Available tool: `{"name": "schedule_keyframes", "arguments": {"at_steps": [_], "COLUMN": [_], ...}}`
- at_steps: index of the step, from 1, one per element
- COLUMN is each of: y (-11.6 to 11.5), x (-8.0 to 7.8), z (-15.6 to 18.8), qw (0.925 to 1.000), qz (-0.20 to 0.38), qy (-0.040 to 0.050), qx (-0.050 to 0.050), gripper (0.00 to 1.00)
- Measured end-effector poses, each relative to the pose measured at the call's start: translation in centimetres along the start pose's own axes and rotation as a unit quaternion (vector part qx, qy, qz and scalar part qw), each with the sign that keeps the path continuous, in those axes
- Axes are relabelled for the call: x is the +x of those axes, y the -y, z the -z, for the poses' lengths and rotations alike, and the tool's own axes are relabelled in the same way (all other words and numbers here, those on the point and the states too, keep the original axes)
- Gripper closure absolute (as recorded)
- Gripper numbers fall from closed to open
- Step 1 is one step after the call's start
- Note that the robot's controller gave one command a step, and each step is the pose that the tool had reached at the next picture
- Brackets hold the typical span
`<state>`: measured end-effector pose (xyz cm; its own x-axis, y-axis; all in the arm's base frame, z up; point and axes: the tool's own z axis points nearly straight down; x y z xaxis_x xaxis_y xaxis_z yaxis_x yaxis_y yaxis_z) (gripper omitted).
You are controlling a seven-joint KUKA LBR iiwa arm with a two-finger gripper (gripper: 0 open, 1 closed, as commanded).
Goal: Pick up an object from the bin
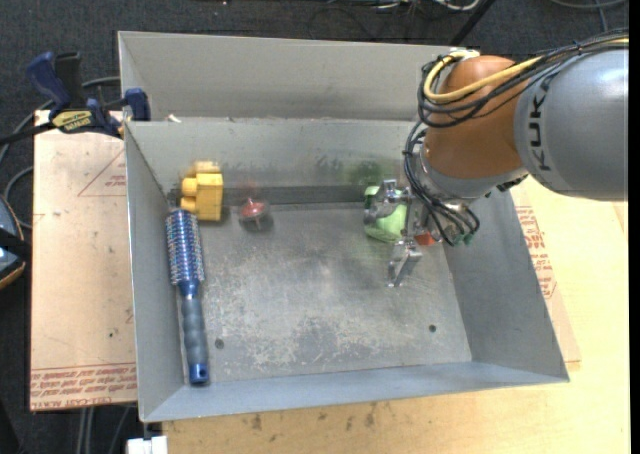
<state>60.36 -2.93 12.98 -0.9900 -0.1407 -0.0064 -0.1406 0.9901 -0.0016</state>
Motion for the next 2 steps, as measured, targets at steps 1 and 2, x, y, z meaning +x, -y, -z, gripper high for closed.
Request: {"name": "schedule_keyframes", "arguments": {"at_steps": [1, 2], "y": [2.5, 3.2], "x": [-3.2, -3.0], "z": [0.6, -5.2], "qw": [0.9995, 0.9924], "qz": [-0.032, -0.123], "qy": [0.0002, -0.0012], "qx": [-0.001, -0.002], "gripper": [0.00, 0.00]}}
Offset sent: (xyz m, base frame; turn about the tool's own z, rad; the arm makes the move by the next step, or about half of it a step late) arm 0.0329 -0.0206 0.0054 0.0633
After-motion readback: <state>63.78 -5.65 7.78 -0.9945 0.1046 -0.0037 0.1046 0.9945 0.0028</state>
